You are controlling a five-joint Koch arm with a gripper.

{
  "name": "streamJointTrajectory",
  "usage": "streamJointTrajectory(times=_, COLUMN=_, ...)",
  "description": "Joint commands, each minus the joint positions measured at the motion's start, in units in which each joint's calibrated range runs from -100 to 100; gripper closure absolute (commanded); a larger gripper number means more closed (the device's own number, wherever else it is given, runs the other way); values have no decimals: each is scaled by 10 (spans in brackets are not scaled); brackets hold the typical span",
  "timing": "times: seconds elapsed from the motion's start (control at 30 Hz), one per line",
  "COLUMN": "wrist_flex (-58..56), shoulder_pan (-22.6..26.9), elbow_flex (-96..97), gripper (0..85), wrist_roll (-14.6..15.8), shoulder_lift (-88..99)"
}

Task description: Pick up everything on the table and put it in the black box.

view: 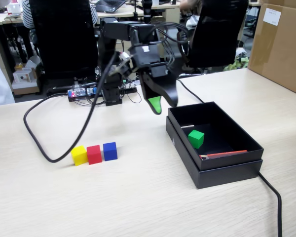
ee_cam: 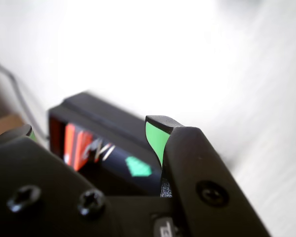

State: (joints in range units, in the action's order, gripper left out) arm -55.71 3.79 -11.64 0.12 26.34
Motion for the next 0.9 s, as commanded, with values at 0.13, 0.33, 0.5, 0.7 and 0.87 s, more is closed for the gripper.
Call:
streamJointTrajectory(times=0.13, wrist_flex=-3, shoulder_pan=-69, elbow_flex=164, gripper=387, wrist_roll=-32, shoulder_lift=102)
streamJointTrajectory(times=0.33, wrist_flex=2, shoulder_pan=-95, elbow_flex=192, gripper=387, wrist_roll=-41, shoulder_lift=40)
streamJointTrajectory(times=0.5, wrist_flex=2, shoulder_pan=-105, elbow_flex=150, gripper=388, wrist_roll=-43, shoulder_lift=-44)
streamJointTrajectory(times=0.7, wrist_flex=25, shoulder_pan=-112, elbow_flex=123, gripper=392, wrist_roll=-49, shoulder_lift=-103)
streamJointTrajectory(times=0.87, wrist_flex=27, shoulder_pan=-114, elbow_flex=107, gripper=408, wrist_roll=-54, shoulder_lift=-137)
